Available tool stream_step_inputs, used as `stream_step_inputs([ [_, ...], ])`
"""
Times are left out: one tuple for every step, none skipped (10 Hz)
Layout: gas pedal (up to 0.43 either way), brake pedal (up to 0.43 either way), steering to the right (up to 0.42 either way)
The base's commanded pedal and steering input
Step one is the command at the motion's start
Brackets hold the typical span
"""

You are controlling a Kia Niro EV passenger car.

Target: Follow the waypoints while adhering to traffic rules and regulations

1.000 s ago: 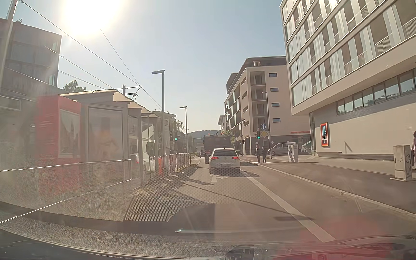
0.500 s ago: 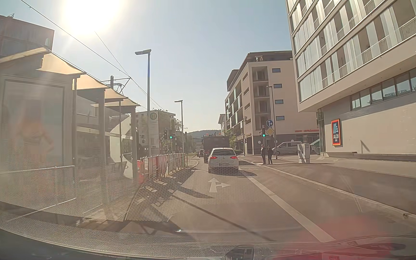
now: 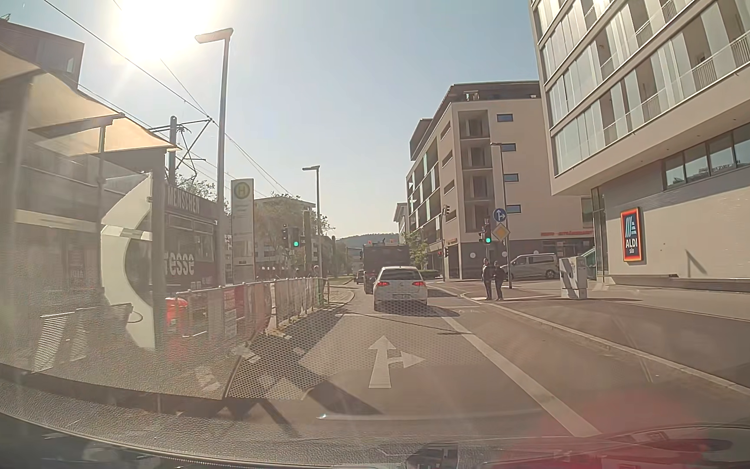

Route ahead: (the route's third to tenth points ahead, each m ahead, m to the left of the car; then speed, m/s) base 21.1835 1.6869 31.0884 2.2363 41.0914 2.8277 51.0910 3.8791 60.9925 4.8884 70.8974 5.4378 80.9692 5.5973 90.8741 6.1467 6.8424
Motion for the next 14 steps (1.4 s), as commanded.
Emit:
stream_step_inputs([
  [0.138, 0.000, -0.003],
  [0.138, 0.000, -0.003],
  [0.138, 0.000, -0.003],
  [0.138, 0.000, -0.003],
  [0.138, 0.000, -0.003],
  [0.138, 0.000, -0.003],
  [0.138, 0.000, -0.003],
  [0.138, 0.000, -0.004],
  [0.138, 0.000, -0.004],
  [0.138, 0.000, -0.005],
  [0.138, 0.000, -0.006],
  [0.138, 0.000, -0.006],
  [0.138, 0.000, -0.006],
  [0.138, 0.000, -0.006],
])
